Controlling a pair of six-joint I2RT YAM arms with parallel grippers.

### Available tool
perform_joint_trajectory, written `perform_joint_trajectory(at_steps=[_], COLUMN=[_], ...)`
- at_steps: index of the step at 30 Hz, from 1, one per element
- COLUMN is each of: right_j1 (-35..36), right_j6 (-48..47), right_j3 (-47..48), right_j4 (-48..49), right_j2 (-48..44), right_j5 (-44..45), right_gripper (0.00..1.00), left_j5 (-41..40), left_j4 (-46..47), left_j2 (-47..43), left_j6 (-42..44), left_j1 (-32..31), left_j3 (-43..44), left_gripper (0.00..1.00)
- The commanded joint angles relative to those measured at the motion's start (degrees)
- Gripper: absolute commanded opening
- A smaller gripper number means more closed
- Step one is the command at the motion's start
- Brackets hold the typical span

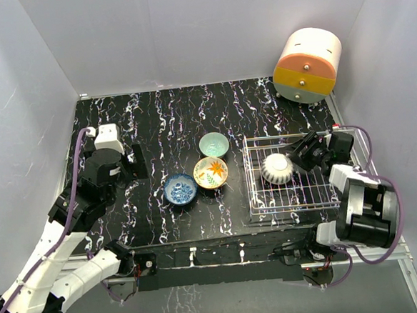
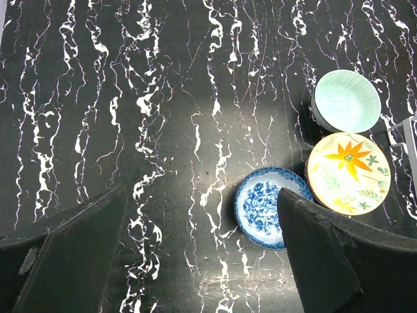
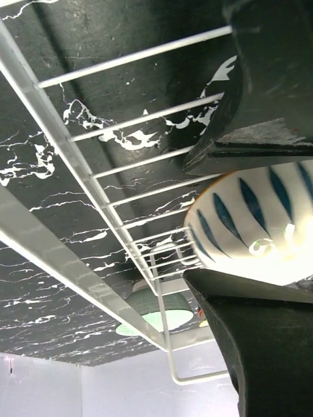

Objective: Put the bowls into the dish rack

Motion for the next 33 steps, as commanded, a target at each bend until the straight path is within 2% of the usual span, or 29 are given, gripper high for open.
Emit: perform_joint_trajectory(at_steps=[1,4,11,22,26,30,33], right_j1=[0.46,0.46,1.71,24.76,32.23,41.4,44.17], right_j6=[-6.47,-10.12,-18.48,-17.74,-14.96,-10.37,-6.79], right_j3=[4.46,7.3,13.99,20.44,21.48,24.26,26.68], right_j4=[-7.58,-13.03,-24.48,-37.89,-42.19,-49.54,-54.67], right_j2=[-6.37,-8.69,-14.11,-18.4,-18.74,-17.24,-15.45], right_j5=[6.01,9.59,17.02,42.71,49.03,60.53,65.35], right_gripper=[0.65,0.75,0.76,0.76,0.76,0.78,0.82], left_j5=[-0.21,0.13,1.34,3.68,5.19,5.87,6.06], left_j4=[-0.03,0.58,1.8,5.5,7.3,8.16,8.66], left_j2=[-0.52,-0.41,0.41,1.97,2.51,2.6,2.36], left_j6=[0.85,0.89,1.22,2.43,2.43,2.55,2.78], left_j1=[-0.29,-0.29,-0.29,-0.29,-0.29,-0.29,-0.29], left_j3=[0.42,-0.04,-0.45,-1.19,-1.9,-2.35,-2.61], left_gripper=[0.97,0.97,0.97,0.97,0.97,0.97,0.97])
